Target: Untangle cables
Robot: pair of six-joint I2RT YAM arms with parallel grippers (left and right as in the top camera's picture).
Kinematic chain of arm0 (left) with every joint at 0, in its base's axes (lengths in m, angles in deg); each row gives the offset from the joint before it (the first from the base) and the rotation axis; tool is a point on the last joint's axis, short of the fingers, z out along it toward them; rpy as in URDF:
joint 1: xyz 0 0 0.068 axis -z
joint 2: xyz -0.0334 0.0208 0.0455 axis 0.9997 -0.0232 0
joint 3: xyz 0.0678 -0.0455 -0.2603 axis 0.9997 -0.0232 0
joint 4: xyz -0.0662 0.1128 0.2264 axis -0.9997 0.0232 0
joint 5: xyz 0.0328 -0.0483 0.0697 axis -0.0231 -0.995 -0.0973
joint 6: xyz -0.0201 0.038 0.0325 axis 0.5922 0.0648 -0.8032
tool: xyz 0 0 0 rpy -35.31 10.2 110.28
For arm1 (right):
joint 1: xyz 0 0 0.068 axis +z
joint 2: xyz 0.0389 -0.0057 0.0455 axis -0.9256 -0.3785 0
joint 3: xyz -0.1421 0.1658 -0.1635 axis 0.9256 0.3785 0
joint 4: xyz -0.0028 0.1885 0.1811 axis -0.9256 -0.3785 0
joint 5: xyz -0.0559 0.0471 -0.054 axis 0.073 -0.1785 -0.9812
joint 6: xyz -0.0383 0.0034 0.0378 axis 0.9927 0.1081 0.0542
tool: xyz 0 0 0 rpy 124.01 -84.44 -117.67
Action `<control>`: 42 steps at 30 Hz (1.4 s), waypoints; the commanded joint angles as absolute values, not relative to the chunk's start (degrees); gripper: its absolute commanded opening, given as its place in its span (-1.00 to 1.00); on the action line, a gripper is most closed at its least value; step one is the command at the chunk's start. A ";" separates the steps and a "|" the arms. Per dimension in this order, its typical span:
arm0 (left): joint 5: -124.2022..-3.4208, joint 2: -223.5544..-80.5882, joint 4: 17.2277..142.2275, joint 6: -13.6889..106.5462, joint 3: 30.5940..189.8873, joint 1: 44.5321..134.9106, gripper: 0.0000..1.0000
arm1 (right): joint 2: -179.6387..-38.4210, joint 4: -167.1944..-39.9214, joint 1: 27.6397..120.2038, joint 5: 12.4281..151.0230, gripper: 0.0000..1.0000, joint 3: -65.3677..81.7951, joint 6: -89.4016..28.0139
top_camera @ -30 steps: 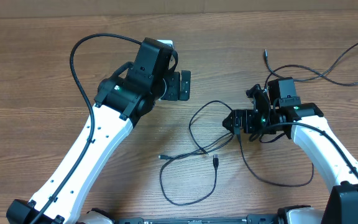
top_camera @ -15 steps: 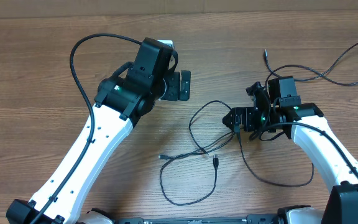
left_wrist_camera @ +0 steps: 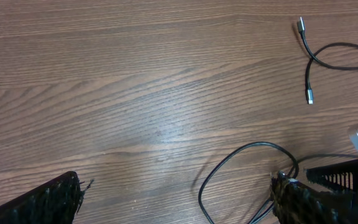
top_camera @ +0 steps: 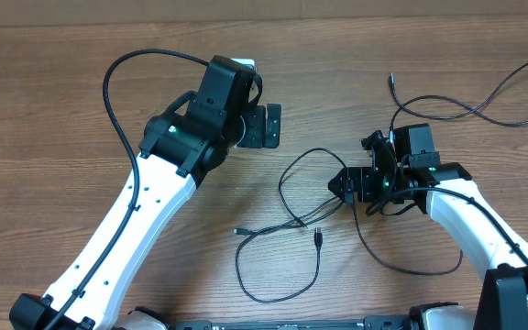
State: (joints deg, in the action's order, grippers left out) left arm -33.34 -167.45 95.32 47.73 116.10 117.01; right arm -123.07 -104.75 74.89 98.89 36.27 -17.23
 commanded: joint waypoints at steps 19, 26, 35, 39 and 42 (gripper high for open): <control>-32.62 -167.34 95.41 47.69 115.90 116.44 0.99 | -123.31 -99.11 74.94 104.45 0.86 40.25 -17.69; -32.62 -167.34 95.43 47.69 115.90 116.44 0.99 | -123.60 -95.94 74.94 104.16 0.84 40.53 -17.86; -32.62 -167.34 95.41 47.69 115.90 116.44 0.99 | -128.73 -92.66 74.94 104.18 0.04 41.69 -17.89; -32.62 -167.34 95.41 47.69 115.90 116.44 0.99 | -129.63 -92.66 74.94 104.21 -0.49 41.64 -18.78; -32.62 -167.34 95.41 47.69 115.90 116.44 0.99 | -129.61 -92.66 74.94 104.18 -0.75 41.47 -20.53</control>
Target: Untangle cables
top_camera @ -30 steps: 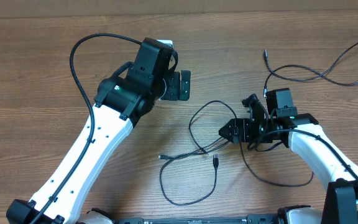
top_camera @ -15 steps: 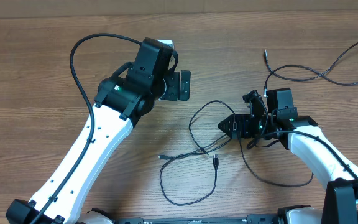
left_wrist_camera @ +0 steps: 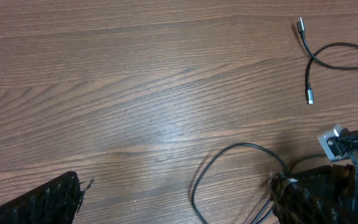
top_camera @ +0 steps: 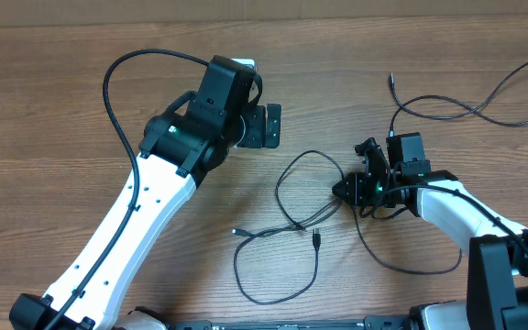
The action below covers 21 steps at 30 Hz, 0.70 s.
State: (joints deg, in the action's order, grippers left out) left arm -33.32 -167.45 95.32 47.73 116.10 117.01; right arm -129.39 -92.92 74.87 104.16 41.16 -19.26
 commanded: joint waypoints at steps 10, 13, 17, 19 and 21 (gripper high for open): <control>-32.62 -167.34 95.41 47.69 115.90 116.44 0.99 | -129.50 -96.64 74.94 104.84 -0.92 38.63 -23.00; -32.62 -167.34 95.41 47.69 115.90 116.44 0.99 | -129.46 -103.18 74.94 104.84 -0.92 33.49 -22.98; -32.62 -167.34 95.41 47.69 115.90 116.44 0.99 | -129.46 -110.32 74.94 104.84 -0.92 27.76 -22.96; -32.62 -167.34 95.41 47.69 115.90 116.44 0.99 | -129.43 -113.99 74.94 104.84 -0.92 24.57 -22.93; -32.62 -167.34 95.41 47.69 115.90 116.44 0.99 | -129.41 -117.23 74.94 104.82 -0.92 21.54 -22.76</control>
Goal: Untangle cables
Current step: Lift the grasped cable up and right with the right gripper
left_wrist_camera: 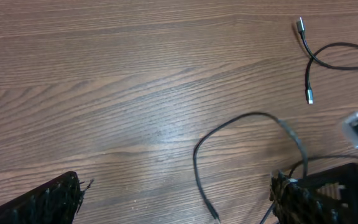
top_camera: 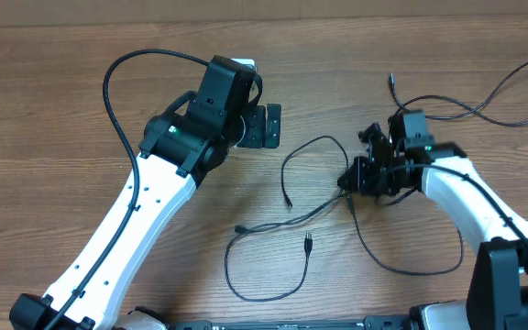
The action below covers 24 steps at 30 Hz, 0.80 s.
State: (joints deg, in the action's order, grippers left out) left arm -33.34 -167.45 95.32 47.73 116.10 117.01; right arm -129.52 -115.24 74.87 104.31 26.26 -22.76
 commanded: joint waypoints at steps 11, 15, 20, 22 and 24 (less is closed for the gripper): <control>-32.62 -167.34 95.41 47.69 115.90 116.44 0.99 | -125.02 -128.40 74.94 104.82 -0.92 7.37 -22.76; -32.62 -167.34 95.41 47.69 115.90 116.44 0.99 | -121.74 -130.50 74.94 104.82 -0.92 2.35 -22.78; -32.62 -167.34 95.41 47.69 115.90 116.44 0.99 | -117.19 -131.55 74.94 104.84 -0.92 -3.60 -22.80; -32.62 -167.34 95.41 47.69 115.90 116.44 0.99 | -115.82 -131.55 74.94 104.82 -0.92 -5.33 -22.80; -32.62 -167.34 95.41 47.69 115.90 116.44 0.99 | -114.64 -131.55 74.94 104.82 -0.92 -6.92 -22.78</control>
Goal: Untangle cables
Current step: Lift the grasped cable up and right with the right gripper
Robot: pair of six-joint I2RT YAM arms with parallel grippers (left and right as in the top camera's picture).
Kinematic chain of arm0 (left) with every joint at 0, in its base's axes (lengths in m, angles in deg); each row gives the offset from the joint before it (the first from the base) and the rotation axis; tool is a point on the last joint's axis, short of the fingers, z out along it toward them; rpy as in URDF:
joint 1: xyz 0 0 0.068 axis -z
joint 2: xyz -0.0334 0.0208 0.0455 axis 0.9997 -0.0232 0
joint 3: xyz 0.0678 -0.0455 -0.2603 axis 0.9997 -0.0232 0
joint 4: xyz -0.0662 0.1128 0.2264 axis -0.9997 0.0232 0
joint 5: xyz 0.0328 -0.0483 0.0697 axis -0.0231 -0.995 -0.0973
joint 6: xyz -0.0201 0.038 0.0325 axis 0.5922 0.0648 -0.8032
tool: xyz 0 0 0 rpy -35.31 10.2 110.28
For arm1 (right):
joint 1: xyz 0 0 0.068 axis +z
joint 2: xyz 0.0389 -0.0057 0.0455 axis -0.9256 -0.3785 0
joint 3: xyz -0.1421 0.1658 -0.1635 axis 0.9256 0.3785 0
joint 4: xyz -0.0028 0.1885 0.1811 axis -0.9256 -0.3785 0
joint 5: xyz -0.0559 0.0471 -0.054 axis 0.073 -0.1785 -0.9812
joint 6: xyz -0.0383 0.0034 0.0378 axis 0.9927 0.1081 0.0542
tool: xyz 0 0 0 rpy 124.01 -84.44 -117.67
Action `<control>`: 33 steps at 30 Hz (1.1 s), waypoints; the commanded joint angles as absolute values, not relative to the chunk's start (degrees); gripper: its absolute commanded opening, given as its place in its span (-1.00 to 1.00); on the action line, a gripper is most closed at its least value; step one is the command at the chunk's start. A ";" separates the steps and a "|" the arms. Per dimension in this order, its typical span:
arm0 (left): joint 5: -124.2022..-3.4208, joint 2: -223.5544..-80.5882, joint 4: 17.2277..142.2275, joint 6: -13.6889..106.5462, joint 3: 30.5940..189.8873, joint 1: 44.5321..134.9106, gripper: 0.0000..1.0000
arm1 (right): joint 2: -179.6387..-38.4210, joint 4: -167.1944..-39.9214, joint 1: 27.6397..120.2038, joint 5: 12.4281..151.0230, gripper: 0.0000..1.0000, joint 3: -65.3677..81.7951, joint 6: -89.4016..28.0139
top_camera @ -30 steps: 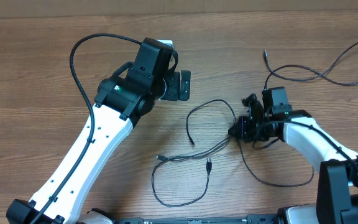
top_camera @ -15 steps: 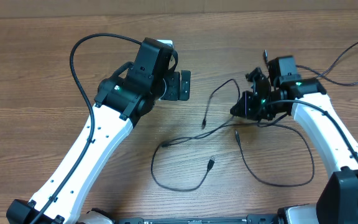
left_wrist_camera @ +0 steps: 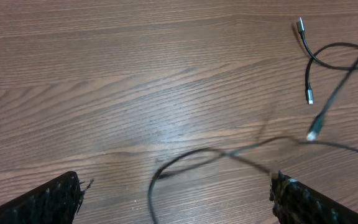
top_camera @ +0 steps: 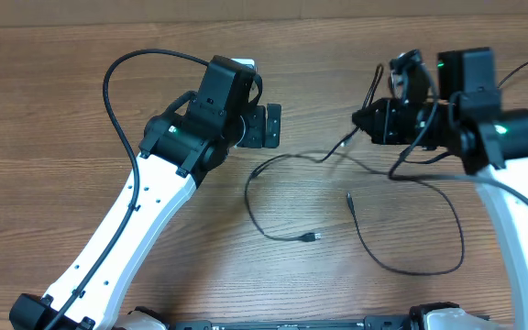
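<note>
My right gripper [top_camera: 371, 120] hangs raised over the table's right side, shut on a thin black cable [top_camera: 287, 158]. That cable runs left from the jaws, curves down and ends in a plug [top_camera: 312, 237]. A second black cable [top_camera: 411, 270] loops below the right arm, with its plug [top_camera: 349, 198] lying free. My left gripper [top_camera: 270, 126] stays open at the table's middle back, holding nothing. In the left wrist view the lifted cable [left_wrist_camera: 229, 152] crosses between the open fingers [left_wrist_camera: 45, 200], blurred. A short cable [left_wrist_camera: 328, 50] with two plugs lies at the far right.
A further black cable [top_camera: 511, 87] trails off the back right corner of the wooden table [top_camera: 44, 137]. The left arm's own black cable [top_camera: 117, 69] arches over the back left. The right arm's white link [top_camera: 521, 229] runs down the right edge.
My right gripper has risen and moved back and right with the cable. The cable is now stretched out leftward, its loop opened, and the two plugs lie farther apart. The left arm is unchanged.
My right gripper was low on the table at the knot of crossed cables right of centre. Then it was shut there on a strand, then slightly higher with the loop shifted. Now it holds the strand high and the tangle is spread apart. The left gripper stayed open throughout.
</note>
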State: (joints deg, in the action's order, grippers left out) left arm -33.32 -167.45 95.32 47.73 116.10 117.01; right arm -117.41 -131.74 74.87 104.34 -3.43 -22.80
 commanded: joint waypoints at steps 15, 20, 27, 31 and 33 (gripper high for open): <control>-32.62 -167.34 95.41 47.69 115.90 116.44 0.99 | -112.14 -128.27 74.94 104.90 -0.92 -18.22 -25.47; -32.62 -167.34 95.41 47.69 115.90 116.44 0.99 | -112.14 -123.02 74.94 108.80 -0.92 -21.74 -29.19; -32.62 -167.34 95.41 47.69 115.90 116.44 0.99 | -112.14 -116.51 74.94 113.63 -0.92 -21.94 -33.71; -32.62 -167.34 95.41 47.69 115.90 116.44 0.99 | -112.14 -115.20 74.94 114.52 -0.92 -21.92 -34.63; -32.62 -167.34 95.41 47.69 115.90 116.44 0.99 | -112.21 -115.35 74.94 114.50 -0.92 -21.92 -34.61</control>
